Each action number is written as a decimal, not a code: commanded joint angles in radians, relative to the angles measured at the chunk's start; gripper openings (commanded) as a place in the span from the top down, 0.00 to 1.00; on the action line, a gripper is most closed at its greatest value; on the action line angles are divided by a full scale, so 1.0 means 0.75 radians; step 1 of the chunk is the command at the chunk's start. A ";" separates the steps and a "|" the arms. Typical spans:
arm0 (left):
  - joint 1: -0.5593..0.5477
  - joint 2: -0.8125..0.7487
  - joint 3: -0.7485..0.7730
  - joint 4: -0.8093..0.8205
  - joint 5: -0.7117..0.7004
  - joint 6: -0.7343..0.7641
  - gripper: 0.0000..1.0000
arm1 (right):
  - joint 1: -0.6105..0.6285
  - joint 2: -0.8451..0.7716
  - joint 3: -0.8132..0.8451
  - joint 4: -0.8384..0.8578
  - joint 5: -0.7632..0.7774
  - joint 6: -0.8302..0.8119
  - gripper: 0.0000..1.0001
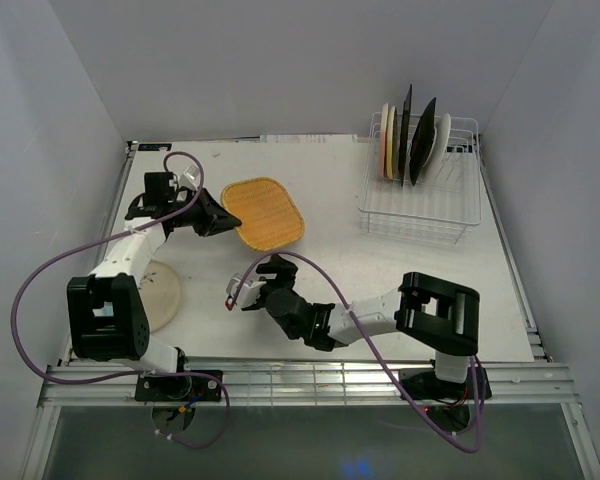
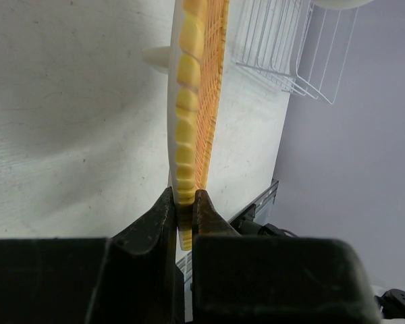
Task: Load the plates into the dish rack
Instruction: Pick up the plate from the dish rack.
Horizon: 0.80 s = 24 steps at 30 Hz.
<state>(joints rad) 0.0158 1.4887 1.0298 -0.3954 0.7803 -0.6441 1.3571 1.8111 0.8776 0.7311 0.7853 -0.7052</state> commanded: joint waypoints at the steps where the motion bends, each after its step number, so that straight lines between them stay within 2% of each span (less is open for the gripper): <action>1: -0.023 -0.032 0.099 -0.078 0.115 0.063 1.00 | 0.001 0.027 0.071 0.158 0.074 -0.137 0.23; 6: -0.064 0.052 0.149 -0.201 0.144 0.159 1.00 | 0.001 0.087 0.100 0.203 0.112 -0.203 0.25; 11: -0.105 0.066 0.155 -0.232 0.146 0.202 1.00 | 0.001 0.138 0.124 0.256 0.137 -0.260 0.28; 15: -0.142 0.077 0.161 -0.268 0.142 0.233 1.00 | 0.001 0.156 0.129 0.293 0.158 -0.301 0.37; 18: -0.150 0.077 0.161 -0.268 0.146 0.239 1.00 | 0.001 0.152 0.118 0.312 0.166 -0.309 0.48; 21: -0.152 0.079 0.163 -0.270 0.152 0.239 1.00 | 0.001 0.146 0.114 0.322 0.170 -0.316 0.64; 22: -0.152 0.081 0.161 -0.270 0.156 0.239 1.00 | 0.001 0.146 0.114 0.326 0.174 -0.320 0.75; 24: -0.154 0.093 0.163 -0.270 0.172 0.239 1.00 | 0.001 0.146 0.112 0.336 0.180 -0.326 0.84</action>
<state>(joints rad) -0.0948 1.5696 1.1110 -0.6212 0.8322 -0.4866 1.3579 1.9335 0.9348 0.8898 0.8955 -0.9234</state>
